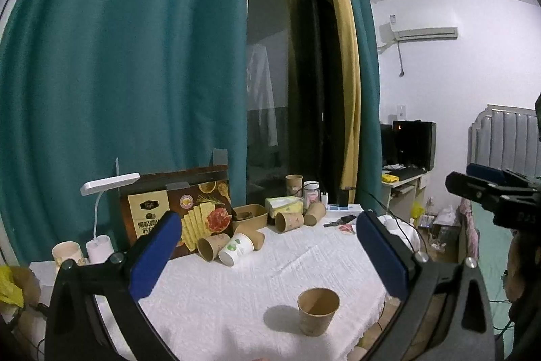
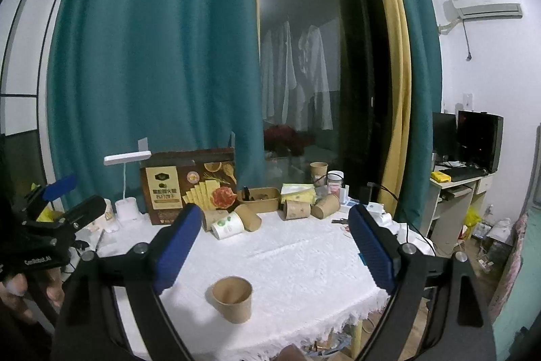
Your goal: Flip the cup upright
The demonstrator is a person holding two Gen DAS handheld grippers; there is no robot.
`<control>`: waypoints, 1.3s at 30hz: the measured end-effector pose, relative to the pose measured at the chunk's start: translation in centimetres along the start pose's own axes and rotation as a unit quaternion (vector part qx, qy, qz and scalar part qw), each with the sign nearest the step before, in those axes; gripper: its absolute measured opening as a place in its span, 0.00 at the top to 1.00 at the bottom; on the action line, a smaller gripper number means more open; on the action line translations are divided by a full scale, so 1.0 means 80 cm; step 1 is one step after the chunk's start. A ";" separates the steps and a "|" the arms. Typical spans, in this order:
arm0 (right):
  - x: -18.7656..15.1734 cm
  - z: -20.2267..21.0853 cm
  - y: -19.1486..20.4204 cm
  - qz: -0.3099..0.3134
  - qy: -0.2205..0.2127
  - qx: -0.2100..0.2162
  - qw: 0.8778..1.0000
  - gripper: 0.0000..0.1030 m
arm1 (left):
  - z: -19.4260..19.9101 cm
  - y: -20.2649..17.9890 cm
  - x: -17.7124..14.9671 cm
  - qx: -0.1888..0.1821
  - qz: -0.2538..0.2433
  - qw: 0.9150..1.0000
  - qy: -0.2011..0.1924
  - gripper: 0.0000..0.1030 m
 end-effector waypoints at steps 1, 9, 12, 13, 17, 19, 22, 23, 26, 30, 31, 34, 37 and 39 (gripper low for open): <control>0.001 -0.001 0.003 -0.001 0.000 0.000 1.000 0.15 | 0.000 0.003 0.001 -0.001 0.001 1.000 -0.001 0.00; -0.009 -0.022 0.021 -0.002 0.016 0.010 1.000 0.15 | -0.002 0.033 -0.004 0.015 0.013 1.000 0.008 0.00; -0.013 -0.028 0.022 -0.003 0.021 0.012 1.000 0.15 | -0.004 0.039 -0.007 0.018 0.019 1.000 0.010 0.00; -0.013 -0.030 0.023 -0.003 0.022 0.013 1.000 0.15 | -0.005 0.041 -0.007 0.018 0.021 1.000 0.011 0.00; -0.013 -0.031 0.022 -0.003 0.022 0.012 1.000 0.15 | -0.006 0.041 -0.009 0.018 0.023 0.999 0.012 0.00; -0.015 -0.034 0.021 -0.005 0.023 0.012 1.000 0.15 | -0.007 0.041 -0.009 0.018 0.023 0.999 0.012 0.00; -0.019 -0.037 0.016 -0.007 0.025 0.011 1.000 0.15 | -0.007 0.039 -0.010 0.018 0.024 0.999 0.014 0.00; -0.019 -0.039 0.016 -0.008 0.025 0.011 1.000 0.15 | -0.008 0.037 -0.010 0.018 0.023 0.999 0.014 0.00; -0.022 -0.039 0.013 -0.010 0.025 0.011 1.000 0.15 | -0.009 0.034 -0.010 0.017 0.023 0.999 0.014 0.00; -0.023 -0.038 0.011 -0.010 0.026 0.012 1.000 0.15 | -0.011 0.031 -0.012 0.017 0.022 0.999 0.016 0.00; -0.024 -0.039 0.011 -0.010 0.026 0.012 1.000 0.15 | -0.011 0.030 -0.013 0.017 0.021 0.999 0.016 0.00; -0.023 -0.038 0.011 -0.011 0.027 0.012 1.000 0.15 | -0.010 0.028 -0.013 0.017 0.020 1.000 0.016 0.00; -0.026 -0.042 0.009 -0.012 0.029 0.012 0.999 0.15 | -0.011 0.027 -0.013 0.017 0.020 1.000 0.017 0.00; -0.029 -0.043 0.008 -0.013 0.030 0.012 0.999 0.15 | -0.011 0.027 -0.013 0.017 0.020 1.000 0.017 0.00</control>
Point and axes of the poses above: each gripper's, at about its wrist camera, not at the fingertips, and z roughly against the way its jaws point, y to its left, x to its top, the point moved 10 cm from there along -z, roughly the way its jaws point, and after that the axes turned 12 degrees about z, right-handed, at the moved point
